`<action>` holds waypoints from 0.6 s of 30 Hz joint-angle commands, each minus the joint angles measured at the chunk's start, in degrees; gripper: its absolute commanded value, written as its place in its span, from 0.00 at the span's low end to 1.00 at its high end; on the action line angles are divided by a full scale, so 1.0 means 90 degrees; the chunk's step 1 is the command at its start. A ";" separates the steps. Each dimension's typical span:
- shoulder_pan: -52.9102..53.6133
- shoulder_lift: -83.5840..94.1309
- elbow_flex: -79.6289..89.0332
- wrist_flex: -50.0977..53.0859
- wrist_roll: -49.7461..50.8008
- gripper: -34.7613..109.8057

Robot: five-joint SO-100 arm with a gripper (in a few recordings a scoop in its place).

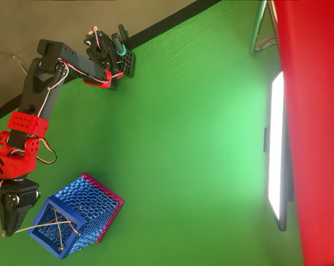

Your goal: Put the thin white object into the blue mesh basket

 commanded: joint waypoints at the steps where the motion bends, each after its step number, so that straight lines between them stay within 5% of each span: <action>1: 0.0166 -0.0029 -0.0488 -0.0039 -0.0283 0.24; 18: 0.0127 -0.1787 -0.1699 0.0107 -0.0312 0.24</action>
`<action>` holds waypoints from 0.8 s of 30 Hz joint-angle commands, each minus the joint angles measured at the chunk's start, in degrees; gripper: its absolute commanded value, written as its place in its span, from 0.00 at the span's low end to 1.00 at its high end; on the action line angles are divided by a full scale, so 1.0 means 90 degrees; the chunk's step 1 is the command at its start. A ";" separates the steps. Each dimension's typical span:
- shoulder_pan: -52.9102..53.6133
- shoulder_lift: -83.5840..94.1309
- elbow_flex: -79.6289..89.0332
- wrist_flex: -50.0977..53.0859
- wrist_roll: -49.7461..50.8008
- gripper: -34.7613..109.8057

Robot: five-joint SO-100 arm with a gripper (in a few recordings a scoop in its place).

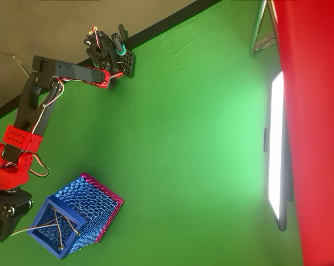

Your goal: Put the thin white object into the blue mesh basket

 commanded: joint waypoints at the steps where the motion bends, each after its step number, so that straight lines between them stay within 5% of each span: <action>1: -0.0215 -0.0088 -0.0586 0.0439 0.0332 0.24; 7: -0.0566 0.0029 -0.0381 0.1289 0.0820 0.26; 24: -0.1133 0.1924 0.1992 0.1357 0.1152 0.32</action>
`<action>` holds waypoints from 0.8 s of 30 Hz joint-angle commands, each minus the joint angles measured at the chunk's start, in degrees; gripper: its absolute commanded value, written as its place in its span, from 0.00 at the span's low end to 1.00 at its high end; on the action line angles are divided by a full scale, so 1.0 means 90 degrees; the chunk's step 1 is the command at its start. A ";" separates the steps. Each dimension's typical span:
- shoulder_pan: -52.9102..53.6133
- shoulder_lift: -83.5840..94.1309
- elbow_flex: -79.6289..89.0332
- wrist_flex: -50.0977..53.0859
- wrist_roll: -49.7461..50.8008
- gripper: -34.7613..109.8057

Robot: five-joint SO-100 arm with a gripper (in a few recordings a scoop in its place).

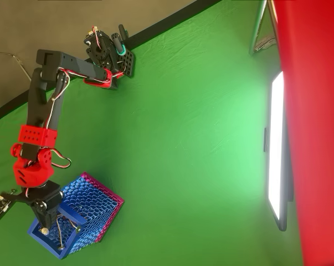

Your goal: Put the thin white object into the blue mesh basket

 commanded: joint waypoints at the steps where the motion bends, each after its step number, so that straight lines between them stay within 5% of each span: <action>1: -0.0186 0.0762 0.0322 0.0020 0.0137 0.33; 24: -0.1582 0.4902 0.4805 -0.1055 0.1992 0.31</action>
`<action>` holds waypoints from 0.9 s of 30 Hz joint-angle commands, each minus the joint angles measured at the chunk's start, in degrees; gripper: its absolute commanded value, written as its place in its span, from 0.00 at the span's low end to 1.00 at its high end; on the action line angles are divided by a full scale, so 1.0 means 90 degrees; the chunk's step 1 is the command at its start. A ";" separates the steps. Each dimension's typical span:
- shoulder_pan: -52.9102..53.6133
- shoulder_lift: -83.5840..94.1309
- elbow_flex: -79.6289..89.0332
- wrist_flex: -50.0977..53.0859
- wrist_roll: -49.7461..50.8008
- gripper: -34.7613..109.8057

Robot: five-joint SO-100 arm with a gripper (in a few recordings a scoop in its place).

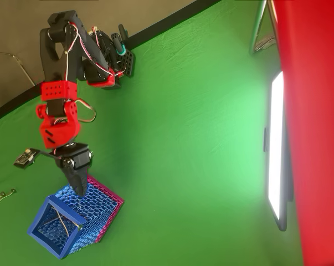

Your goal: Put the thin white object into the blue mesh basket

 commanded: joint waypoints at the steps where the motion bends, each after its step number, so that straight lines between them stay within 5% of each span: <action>1: -0.0332 0.0752 0.0439 -0.0039 0.0400 0.31; 27: -0.1396 0.4805 0.4277 0.0410 0.3213 0.24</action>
